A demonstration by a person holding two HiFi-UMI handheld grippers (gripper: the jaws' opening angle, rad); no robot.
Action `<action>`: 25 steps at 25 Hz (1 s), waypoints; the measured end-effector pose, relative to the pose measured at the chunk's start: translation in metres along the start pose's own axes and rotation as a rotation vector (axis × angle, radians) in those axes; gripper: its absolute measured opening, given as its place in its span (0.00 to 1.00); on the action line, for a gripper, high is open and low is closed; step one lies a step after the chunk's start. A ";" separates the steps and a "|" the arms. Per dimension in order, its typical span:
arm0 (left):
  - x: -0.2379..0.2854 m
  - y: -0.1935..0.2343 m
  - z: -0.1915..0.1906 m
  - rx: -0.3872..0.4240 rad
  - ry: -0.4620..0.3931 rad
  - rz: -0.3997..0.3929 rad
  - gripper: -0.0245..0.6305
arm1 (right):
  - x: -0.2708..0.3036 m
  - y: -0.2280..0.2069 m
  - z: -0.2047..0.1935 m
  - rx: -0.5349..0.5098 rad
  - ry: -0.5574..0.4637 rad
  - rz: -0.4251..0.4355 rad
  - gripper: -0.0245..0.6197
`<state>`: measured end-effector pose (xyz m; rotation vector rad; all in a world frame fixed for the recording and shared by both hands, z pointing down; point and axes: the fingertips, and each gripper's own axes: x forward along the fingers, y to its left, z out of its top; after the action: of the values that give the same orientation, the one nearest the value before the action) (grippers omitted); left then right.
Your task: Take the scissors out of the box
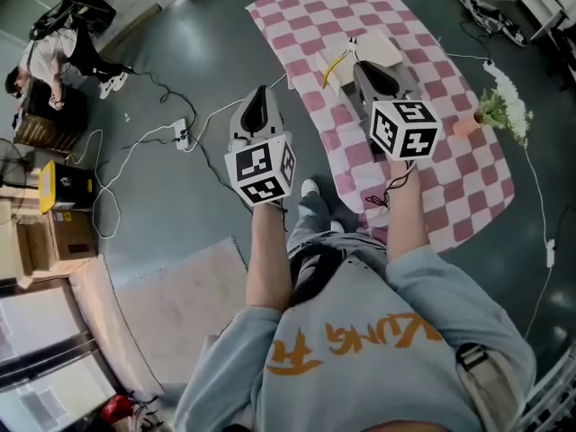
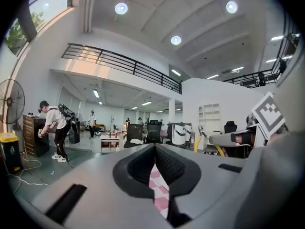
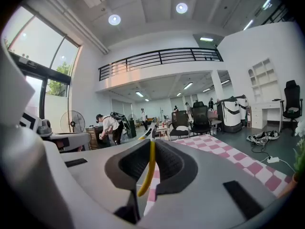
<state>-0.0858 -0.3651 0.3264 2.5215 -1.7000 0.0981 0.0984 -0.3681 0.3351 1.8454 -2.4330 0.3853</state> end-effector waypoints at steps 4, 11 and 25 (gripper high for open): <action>-0.013 0.007 0.019 0.010 -0.049 0.035 0.07 | -0.011 0.015 0.013 0.033 -0.061 0.017 0.09; -0.025 -0.005 0.028 0.046 -0.097 0.045 0.07 | -0.024 0.027 0.017 0.009 -0.094 0.048 0.09; -0.027 -0.004 0.012 0.010 -0.089 0.057 0.07 | -0.029 0.027 0.006 -0.026 -0.088 0.052 0.09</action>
<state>-0.0926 -0.3400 0.3112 2.5206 -1.8089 -0.0011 0.0815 -0.3351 0.3195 1.8301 -2.5346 0.2798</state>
